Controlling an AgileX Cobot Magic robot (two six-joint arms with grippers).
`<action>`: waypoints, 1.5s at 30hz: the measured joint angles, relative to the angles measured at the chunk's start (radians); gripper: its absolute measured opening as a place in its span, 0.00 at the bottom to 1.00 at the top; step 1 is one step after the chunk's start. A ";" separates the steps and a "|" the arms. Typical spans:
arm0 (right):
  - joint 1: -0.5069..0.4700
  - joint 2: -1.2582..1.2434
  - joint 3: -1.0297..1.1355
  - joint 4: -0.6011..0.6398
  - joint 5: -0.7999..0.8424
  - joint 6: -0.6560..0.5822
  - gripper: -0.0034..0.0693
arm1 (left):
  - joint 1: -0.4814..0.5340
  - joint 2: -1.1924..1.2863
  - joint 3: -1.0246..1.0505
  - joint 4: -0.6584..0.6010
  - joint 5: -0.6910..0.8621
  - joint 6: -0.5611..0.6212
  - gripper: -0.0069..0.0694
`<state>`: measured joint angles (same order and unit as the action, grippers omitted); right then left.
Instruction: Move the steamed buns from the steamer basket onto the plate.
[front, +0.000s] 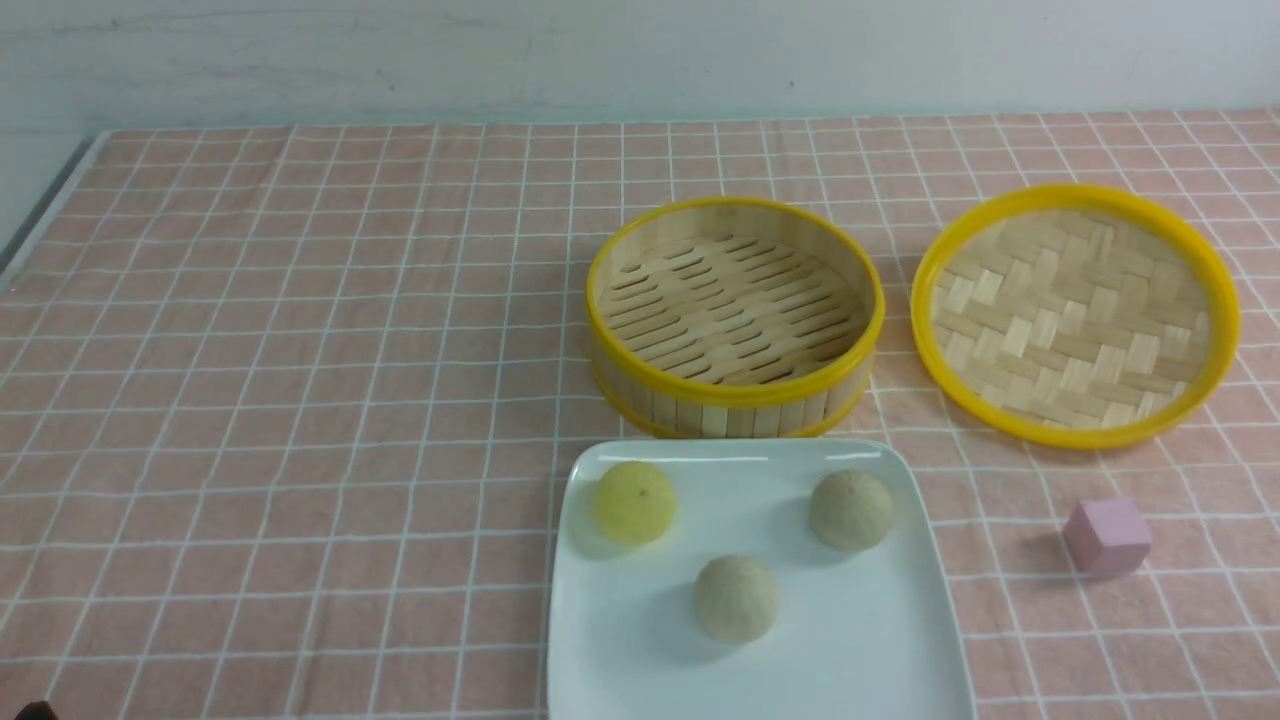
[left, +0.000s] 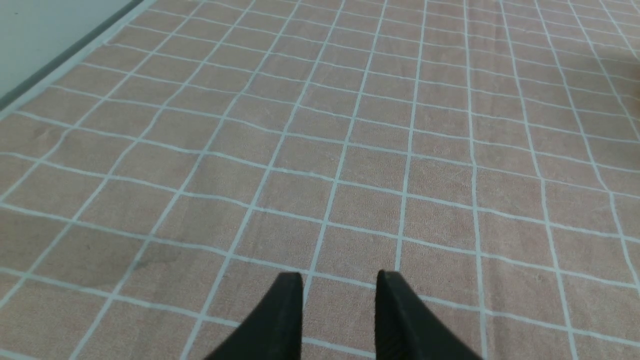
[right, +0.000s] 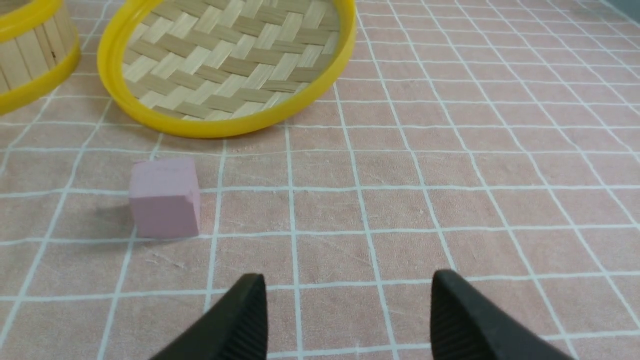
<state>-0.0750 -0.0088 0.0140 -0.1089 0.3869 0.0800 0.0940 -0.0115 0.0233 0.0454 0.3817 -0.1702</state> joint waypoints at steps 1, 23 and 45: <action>0.000 0.000 0.000 0.000 0.000 0.000 0.65 | 0.000 0.000 0.000 0.000 0.000 0.000 0.41; 0.003 -0.001 -0.002 0.011 0.010 0.006 0.65 | 0.000 0.000 0.000 0.000 0.000 0.000 0.41; 0.024 -0.001 -0.002 0.015 0.009 0.007 0.65 | 0.000 0.000 0.000 0.000 0.000 0.000 0.41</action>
<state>-0.0508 -0.0098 0.0123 -0.0936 0.3955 0.0872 0.0940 -0.0115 0.0231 0.0456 0.3817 -0.1702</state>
